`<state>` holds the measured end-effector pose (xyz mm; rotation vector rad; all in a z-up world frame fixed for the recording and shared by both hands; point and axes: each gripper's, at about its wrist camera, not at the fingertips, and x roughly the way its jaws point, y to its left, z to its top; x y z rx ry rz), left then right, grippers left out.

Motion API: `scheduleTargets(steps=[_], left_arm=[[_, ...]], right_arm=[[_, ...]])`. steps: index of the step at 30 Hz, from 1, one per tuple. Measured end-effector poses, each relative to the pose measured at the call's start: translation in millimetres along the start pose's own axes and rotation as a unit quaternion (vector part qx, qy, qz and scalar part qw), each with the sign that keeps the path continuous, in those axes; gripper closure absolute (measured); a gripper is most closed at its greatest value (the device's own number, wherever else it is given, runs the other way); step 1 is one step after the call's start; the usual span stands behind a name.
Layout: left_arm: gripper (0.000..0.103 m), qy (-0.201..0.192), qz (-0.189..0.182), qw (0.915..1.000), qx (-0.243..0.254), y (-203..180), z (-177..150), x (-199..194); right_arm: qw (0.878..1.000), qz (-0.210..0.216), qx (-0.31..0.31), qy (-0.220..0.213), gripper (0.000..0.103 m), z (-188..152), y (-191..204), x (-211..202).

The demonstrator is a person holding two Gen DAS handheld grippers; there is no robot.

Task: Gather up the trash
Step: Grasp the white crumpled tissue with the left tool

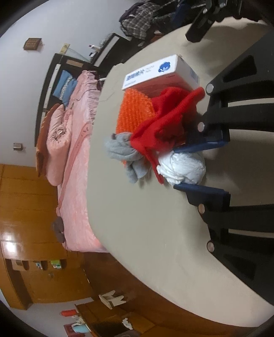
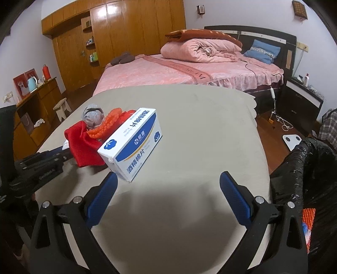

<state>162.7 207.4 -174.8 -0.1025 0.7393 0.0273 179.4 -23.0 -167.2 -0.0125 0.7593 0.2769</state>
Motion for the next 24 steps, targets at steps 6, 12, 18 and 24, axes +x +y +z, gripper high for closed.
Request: scheduleTargets(steps=[6, 12, 18, 24], left_arm=[[0.074, -0.022, 0.004, 0.9997, -0.007, 6.3, 4.3, -22.7], [0.074, -0.029, 0.017, 0.9994, -0.003, 11.9, 0.4, -35.1], [0.074, -0.033, 0.015, 0.9993, -0.012, 20.2, -3.9, -43.1], [0.074, -0.027, 0.018, 0.9993, -0.020, 27.2, -9.5, -36.8]], right_arm=[[1.000, 0.007, 0.001, 0.001, 0.008, 3.5, 6.9, 5.1], [1.000, 0.016, -0.008, 0.002, 0.008, 9.4, 25.2, 13.2], [1.000, 0.018, -0.008, 0.012, 0.008, 13.3, 39.2, 27.6], [1.000, 0.008, -0.014, 0.020, 0.008, 14.8, 47.6, 41.9]])
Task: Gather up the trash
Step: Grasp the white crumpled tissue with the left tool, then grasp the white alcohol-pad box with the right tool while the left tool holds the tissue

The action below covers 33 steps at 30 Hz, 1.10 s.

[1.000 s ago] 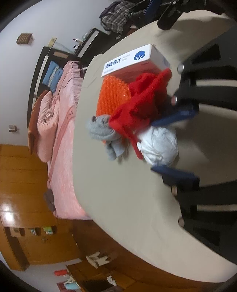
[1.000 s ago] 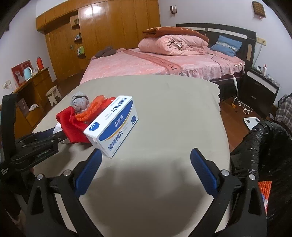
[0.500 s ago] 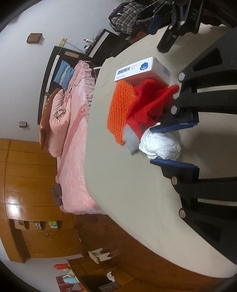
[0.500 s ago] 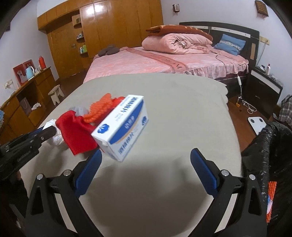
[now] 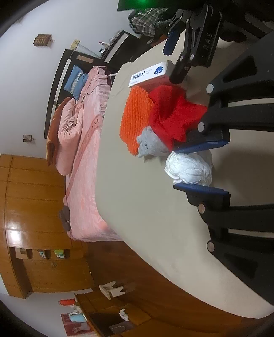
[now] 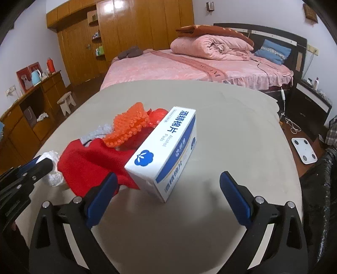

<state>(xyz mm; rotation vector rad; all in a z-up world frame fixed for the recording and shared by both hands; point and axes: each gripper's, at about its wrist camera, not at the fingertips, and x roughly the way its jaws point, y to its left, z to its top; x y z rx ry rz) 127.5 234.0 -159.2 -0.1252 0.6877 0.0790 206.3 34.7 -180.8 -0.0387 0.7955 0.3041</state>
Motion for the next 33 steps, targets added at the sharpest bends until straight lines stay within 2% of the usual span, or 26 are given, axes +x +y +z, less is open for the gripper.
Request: scheduleTargets(steps=[7, 22, 30, 32, 33], left_arm=[[0.074, -0.004, -0.002, 1.0000, -0.002, -3.0, -1.7, -1.6], [0.074, -0.019, -0.025, 0.9994, 0.016, -32.9, -0.1, -13.7], [0.074, -0.024, -0.027, 0.9992, 0.016, -36.6, -0.3, -16.0], [0.074, -0.025, -0.026, 0.9992, 0.016, -34.8, -0.5, -17.1], [0.074, -0.026, -0.025, 0.9992, 0.015, -33.7, -0.9, -17.8]], right_arm=[[1.000, -0.004, 0.018, 0.014, 0.008, -2.5, -12.0, 5.2], [0.999, -0.035, 0.024, 0.006, 0.008, -14.4, -46.8, -16.4], [0.999, -0.009, 0.032, -0.008, 0.008, -10.4, -42.0, -21.0], [1.000, -0.004, 0.023, -0.010, 0.011, -8.7, -35.3, -19.0], [1.000, -0.003, 0.018, -0.009, 0.019, -7.3, -33.2, -17.0]])
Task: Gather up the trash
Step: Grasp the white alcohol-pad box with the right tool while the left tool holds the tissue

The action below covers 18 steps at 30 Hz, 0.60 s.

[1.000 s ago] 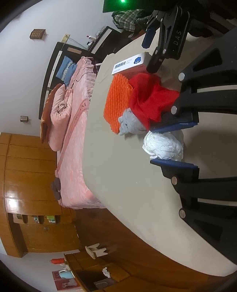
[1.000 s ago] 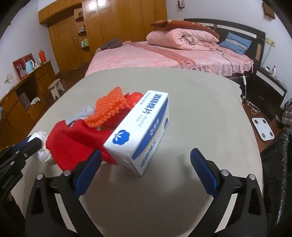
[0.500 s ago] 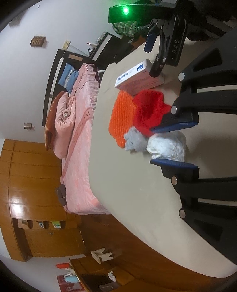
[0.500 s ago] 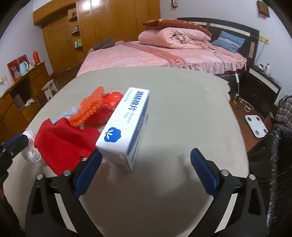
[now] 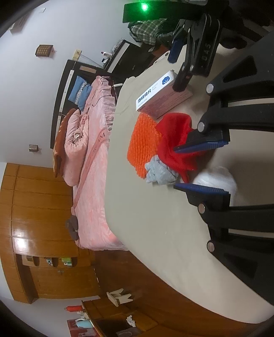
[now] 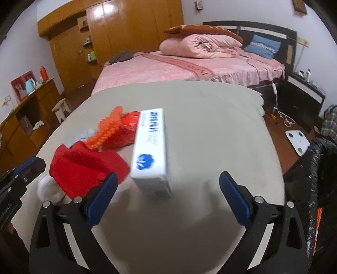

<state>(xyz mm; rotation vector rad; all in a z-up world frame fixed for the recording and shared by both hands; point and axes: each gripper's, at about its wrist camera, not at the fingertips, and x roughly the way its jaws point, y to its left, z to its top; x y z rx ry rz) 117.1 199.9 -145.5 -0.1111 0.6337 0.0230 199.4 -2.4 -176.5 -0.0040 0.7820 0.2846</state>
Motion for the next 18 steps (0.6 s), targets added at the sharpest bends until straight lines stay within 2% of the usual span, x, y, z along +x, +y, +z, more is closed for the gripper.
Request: scheduleTargets(steps=[1, 3, 5, 7, 11, 16, 18], left_arm=[[0.074, 0.000, 0.002, 1.0000, 0.000, 1.4, -0.8, -1.1], [0.074, 0.001, 0.004, 1.0000, -0.002, 4.3, -2.3, -2.6], [0.074, 0.003, 0.006, 1.0000, -0.005, 6.7, -4.8, -4.6], [0.074, 0.003, 0.007, 0.9999, -0.007, 8.4, -6.4, -5.9], [0.074, 0.005, 0.002, 1.0000, -0.002, 6.1, -10.5, -10.1], [0.074, 0.020, 0.015, 0.9996, 0.009, 1.1, -22.7, -9.7], [0.070, 0.027, 0.021, 0.9994, 0.007, 2.6, -25.4, -7.3]], right_arm=[[1.000, 0.003, -0.006, 0.004, 0.026, 0.7, 2.6, 3.2], [1.000, 0.005, -0.010, 0.010, 0.034, 1.8, 6.7, 7.1], [1.000, 0.012, -0.017, 0.017, 0.049, 1.5, 8.8, 10.1], [0.999, 0.017, -0.024, 0.028, 0.071, 0.5, 7.7, 11.3], [0.999, 0.013, -0.025, 0.028, 0.073, -6.1, 0.8, 0.3], [0.999, 0.013, -0.027, 0.036, 0.073, -20.3, -7.5, -13.8], [0.999, 0.013, -0.027, 0.036, 0.073, -22.9, -9.1, -15.4]])
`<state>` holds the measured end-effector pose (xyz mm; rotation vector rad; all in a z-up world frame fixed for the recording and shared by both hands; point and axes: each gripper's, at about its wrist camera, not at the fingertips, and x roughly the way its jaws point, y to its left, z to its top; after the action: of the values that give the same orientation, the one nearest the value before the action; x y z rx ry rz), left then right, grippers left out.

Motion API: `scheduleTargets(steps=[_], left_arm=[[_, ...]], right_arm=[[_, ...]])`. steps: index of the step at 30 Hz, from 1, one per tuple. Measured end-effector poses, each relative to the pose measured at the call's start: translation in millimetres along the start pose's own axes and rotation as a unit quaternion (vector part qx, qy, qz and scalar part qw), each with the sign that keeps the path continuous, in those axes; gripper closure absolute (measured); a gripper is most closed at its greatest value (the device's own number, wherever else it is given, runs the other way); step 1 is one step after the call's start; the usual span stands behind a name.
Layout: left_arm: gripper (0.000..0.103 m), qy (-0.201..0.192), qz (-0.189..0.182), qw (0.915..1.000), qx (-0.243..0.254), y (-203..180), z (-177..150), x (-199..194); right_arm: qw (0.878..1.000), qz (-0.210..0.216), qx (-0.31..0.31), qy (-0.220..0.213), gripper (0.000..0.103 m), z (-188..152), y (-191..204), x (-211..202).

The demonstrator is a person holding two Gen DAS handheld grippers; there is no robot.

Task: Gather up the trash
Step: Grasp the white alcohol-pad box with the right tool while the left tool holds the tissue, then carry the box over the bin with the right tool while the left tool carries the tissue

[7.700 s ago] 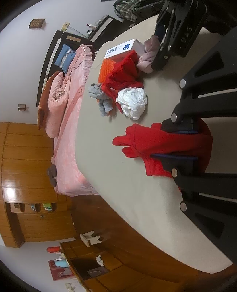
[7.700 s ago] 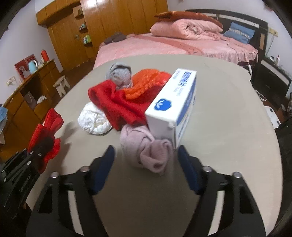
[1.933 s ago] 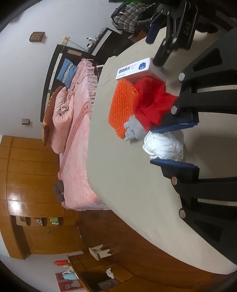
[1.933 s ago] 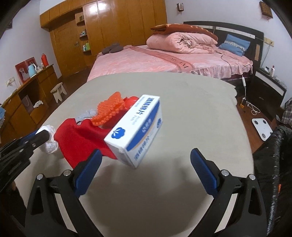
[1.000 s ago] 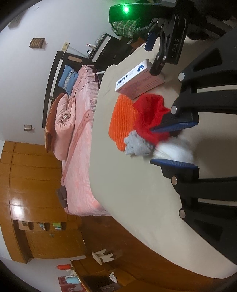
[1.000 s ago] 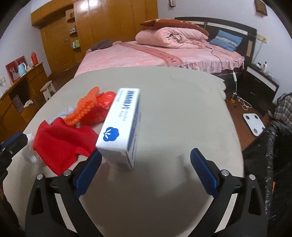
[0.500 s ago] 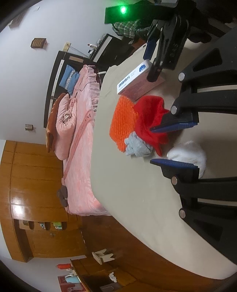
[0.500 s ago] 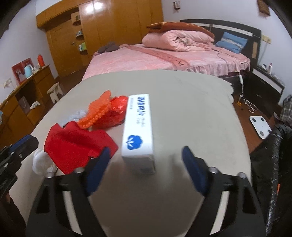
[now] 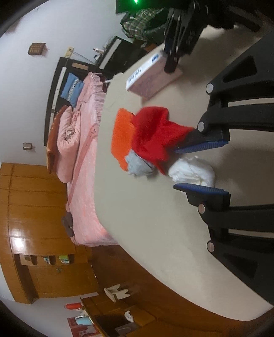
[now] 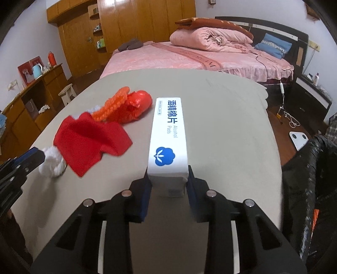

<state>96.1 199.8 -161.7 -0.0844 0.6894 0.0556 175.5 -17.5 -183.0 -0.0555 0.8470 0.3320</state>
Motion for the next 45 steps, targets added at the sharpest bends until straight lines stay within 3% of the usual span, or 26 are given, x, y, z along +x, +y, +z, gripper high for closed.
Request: scheduleTargets(steps=[3, 6, 11, 14, 17, 20, 25, 28, 32, 38, 45], left_arm=[[0.064, 0.010, 0.007, 0.9999, -0.010, 5.1, -2.6, 7.0], [0.058, 0.025, 0.001, 0.9995, -0.017, 7.7, -3.0, 16.3], [0.057, 0.036, 0.006, 0.9992, -0.014, 4.8, -4.7, 25.1], [0.059, 0.042, 0.015, 0.9989, -0.011, 3.1, -4.8, 28.5], [0.070, 0.043, 0.025, 0.9985, -0.022, 7.6, -4.5, 29.3], [0.072, 0.041, 0.028, 0.9984, -0.027, 9.5, -4.4, 29.4], [0.067, 0.045, 0.038, 0.9982, -0.014, 3.9, -4.7, 31.8], [0.057, 0.056, 0.040, 0.9976, -0.010, 2.8, -4.7, 36.3], [0.056, 0.059, 0.048, 0.9971, -0.005, 1.5, -5.7, 36.7], [0.071, 0.050, 0.050, 0.9972, -0.025, 10.2, -5.8, 32.5], [0.075, 0.023, 0.034, 0.9979, -0.051, 13.4, -1.0, 14.4]], right_arm=[[1.000, 0.000, 0.005, 0.003, 0.070, -0.1, -1.5, 1.9], [1.000, 0.000, 0.011, 0.000, 0.058, 0.2, -1.9, 2.3], [1.000, 0.003, 0.011, -0.017, 0.051, 2.3, 1.3, -2.6], [1.000, 0.000, 0.012, -0.022, 0.051, 5.3, 2.5, -2.0], [1.000, -0.005, 0.014, -0.017, 0.052, 5.8, 2.3, 4.5], [1.000, -0.007, 0.015, -0.010, 0.060, 4.6, 3.6, 9.4], [1.000, -0.008, 0.019, -0.001, 0.065, 3.6, 2.8, 14.5], [1.000, -0.009, 0.020, 0.006, 0.066, 3.1, 2.3, 18.3], [1.000, -0.009, 0.026, 0.012, 0.069, 3.4, -0.7, 21.2], [0.999, -0.011, 0.026, 0.015, 0.071, 1.9, -1.4, 21.3], [1.000, 0.004, 0.016, -0.013, 0.073, 6.7, -2.8, 2.4]])
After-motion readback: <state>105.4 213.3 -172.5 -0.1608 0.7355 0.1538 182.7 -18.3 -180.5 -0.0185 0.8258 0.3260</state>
